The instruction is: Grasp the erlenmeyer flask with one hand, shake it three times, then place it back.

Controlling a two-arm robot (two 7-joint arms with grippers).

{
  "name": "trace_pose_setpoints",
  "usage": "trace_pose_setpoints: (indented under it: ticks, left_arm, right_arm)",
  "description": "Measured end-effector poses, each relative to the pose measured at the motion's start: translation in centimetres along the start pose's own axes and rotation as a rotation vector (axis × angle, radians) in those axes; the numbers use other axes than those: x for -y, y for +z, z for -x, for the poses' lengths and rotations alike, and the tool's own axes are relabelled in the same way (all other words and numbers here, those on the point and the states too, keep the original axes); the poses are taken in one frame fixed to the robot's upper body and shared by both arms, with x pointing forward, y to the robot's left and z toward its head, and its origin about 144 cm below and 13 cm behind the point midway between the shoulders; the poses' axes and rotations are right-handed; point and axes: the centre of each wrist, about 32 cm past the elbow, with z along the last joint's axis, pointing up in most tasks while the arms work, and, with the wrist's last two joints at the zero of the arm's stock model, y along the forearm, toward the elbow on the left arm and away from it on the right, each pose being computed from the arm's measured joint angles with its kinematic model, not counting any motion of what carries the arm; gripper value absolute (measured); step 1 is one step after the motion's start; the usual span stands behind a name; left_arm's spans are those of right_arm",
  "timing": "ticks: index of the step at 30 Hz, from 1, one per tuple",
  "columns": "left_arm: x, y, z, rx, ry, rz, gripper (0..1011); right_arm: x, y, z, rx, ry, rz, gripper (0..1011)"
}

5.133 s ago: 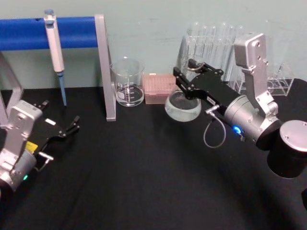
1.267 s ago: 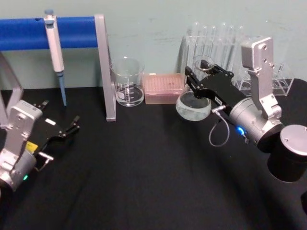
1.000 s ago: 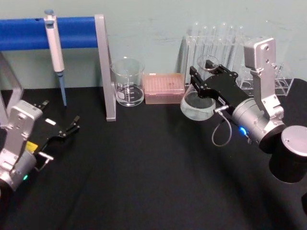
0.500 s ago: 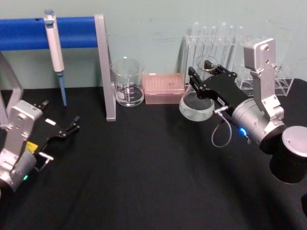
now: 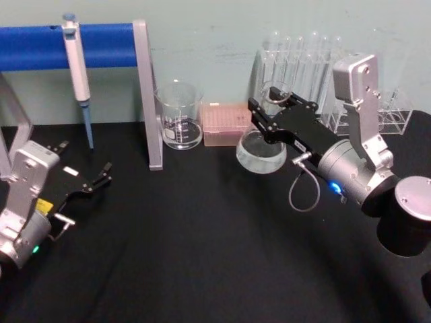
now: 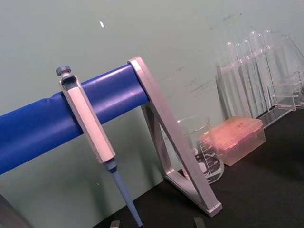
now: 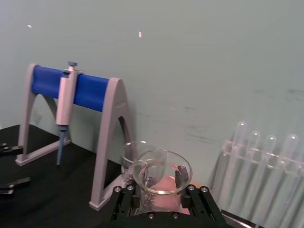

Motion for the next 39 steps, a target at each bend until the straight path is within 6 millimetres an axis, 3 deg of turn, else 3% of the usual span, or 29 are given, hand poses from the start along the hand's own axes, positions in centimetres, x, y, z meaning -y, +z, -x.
trace_pose_setpoints:
  ticks: [19, 39]
  left_arm:
    - [0.0, 0.0, 0.0, 0.000, 0.000, 0.000, 1001]
    - [0.0, 0.0, 0.0, 0.000, 0.000, 0.000, 1001]
  right_arm:
    - [0.0, 0.0, -0.3, 0.021, 0.249, -0.038, 449]
    - [-1.9, -1.3, -0.4, 0.016, 0.389, -0.033, 449]
